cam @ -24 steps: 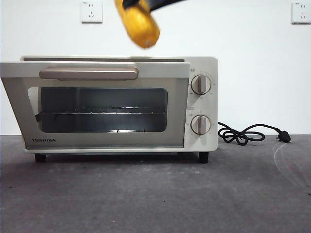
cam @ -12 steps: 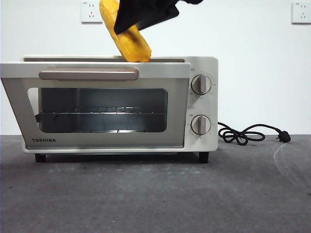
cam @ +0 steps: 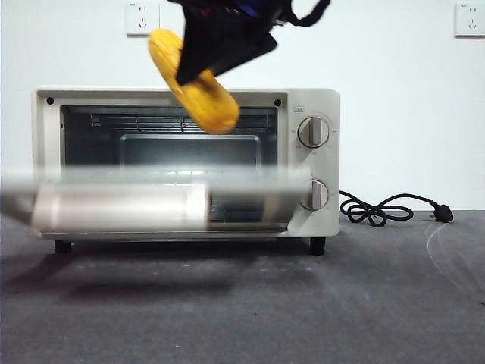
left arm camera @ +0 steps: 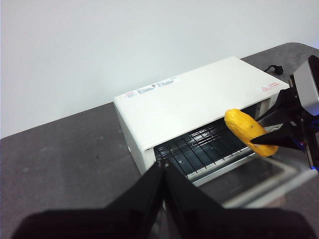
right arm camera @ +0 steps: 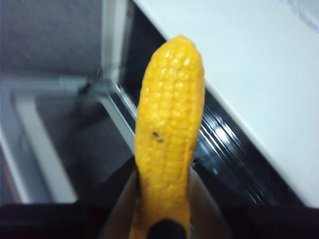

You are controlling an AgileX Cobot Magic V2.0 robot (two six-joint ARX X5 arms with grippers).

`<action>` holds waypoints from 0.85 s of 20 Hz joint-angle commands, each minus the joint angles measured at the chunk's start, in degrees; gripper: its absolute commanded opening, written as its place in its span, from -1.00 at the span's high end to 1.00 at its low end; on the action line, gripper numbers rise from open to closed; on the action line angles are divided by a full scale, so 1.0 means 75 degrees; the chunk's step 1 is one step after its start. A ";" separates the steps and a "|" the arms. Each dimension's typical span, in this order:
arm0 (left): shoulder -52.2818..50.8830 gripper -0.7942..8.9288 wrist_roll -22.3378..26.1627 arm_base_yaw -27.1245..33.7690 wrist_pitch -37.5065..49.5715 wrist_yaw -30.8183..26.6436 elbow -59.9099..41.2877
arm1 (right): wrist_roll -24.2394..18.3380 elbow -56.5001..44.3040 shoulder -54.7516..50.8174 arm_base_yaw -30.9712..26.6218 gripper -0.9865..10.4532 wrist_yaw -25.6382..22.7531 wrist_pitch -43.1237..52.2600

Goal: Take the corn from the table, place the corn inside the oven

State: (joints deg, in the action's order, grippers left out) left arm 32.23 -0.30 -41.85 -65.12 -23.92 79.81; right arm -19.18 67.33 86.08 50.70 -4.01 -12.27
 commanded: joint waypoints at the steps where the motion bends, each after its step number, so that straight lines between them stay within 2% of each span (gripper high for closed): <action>1: -0.0035 0.85 -0.0108 -0.0020 0.0006 -0.0038 -0.0058 | -0.0064 0.0003 0.0047 0.0050 0.85 0.0213 0.0259; 3: -0.0035 0.85 -0.0108 -0.0020 0.0000 -0.0038 -0.0058 | -0.0096 0.0003 0.0076 0.0099 0.85 0.0425 0.0420; 17: -0.0111 0.85 -0.0160 -0.0020 -0.0050 -0.0041 -0.0058 | -0.0892 0.0003 0.1081 0.0259 0.85 0.0367 0.1096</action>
State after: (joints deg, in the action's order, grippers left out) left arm 31.94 -0.73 -41.85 -65.65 -23.97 79.81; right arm -24.56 67.35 93.34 52.38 -1.23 -4.82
